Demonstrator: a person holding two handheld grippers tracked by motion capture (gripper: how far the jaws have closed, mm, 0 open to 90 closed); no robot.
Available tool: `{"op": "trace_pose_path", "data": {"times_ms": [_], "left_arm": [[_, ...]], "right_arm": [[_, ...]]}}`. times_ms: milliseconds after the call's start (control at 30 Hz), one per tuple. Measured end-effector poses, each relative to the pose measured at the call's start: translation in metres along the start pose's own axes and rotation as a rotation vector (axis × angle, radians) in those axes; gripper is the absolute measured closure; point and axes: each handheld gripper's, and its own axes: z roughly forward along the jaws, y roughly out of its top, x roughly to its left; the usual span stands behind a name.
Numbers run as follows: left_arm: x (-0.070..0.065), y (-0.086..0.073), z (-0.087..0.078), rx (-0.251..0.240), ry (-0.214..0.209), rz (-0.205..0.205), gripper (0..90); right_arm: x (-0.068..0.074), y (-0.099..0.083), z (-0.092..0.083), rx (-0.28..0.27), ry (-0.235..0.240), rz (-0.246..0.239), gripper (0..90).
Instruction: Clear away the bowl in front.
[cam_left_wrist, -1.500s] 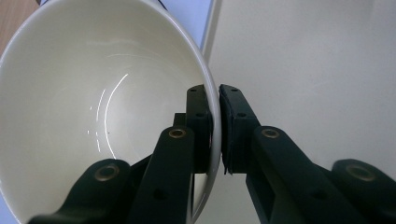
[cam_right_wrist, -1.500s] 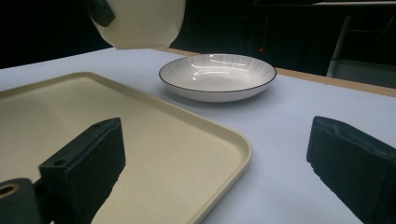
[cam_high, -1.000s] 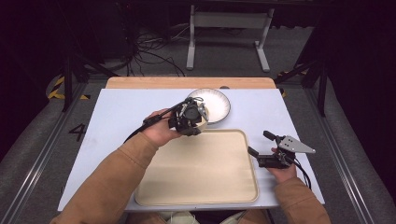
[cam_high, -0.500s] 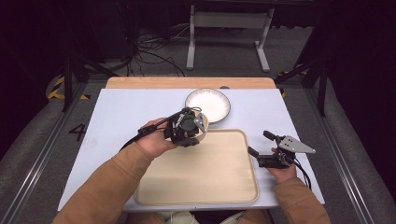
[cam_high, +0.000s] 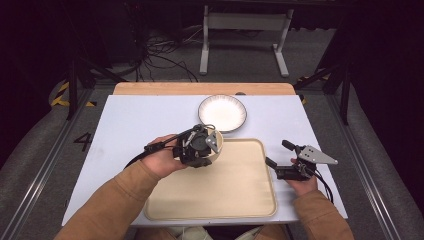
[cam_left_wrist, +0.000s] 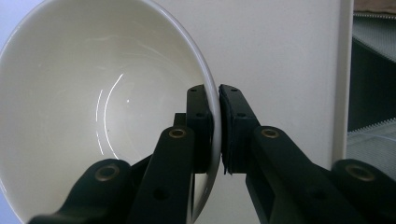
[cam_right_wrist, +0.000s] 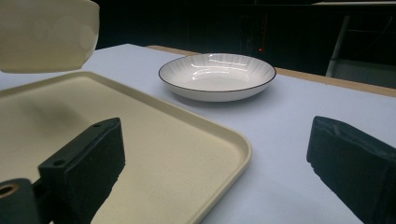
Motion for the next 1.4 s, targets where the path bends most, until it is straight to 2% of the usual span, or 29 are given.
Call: {"op": "trace_pose_path", "data": {"times_ms": [167, 233, 367, 867, 1067, 1400], "left_arm": [[-0.005, 0.0, 0.005, 0.009, -0.024, 0.017, 83.9], [-0.007, -0.001, 0.008, 0.017, -0.035, 0.015, 83.9], [-0.01, -0.001, 0.014, 0.046, -0.041, 0.036, 83.9], [-0.016, -0.005, 0.036, 0.105, -0.106, 0.058, 83.9], [-0.019, -0.002, 0.041, 0.109, -0.116, 0.082, 84.0], [-0.021, -0.001, 0.05, 0.118, -0.121, 0.085, 84.0]], "right_arm": [[0.0, 0.0, 0.0, 0.0, -0.001, 0.001, 4.5], [0.0, 0.0, 0.0, 0.0, -0.001, 0.001, 4.6], [0.0, 0.0, 0.0, 0.0, -0.001, 0.002, 4.5], [0.0, 0.0, 0.0, -0.001, -0.001, 0.003, 4.5], [0.0, 0.0, 0.0, -0.001, -0.001, 0.003, 4.5], [0.0, 0.0, 0.0, -0.002, 0.0, 0.004, 4.5]]}}
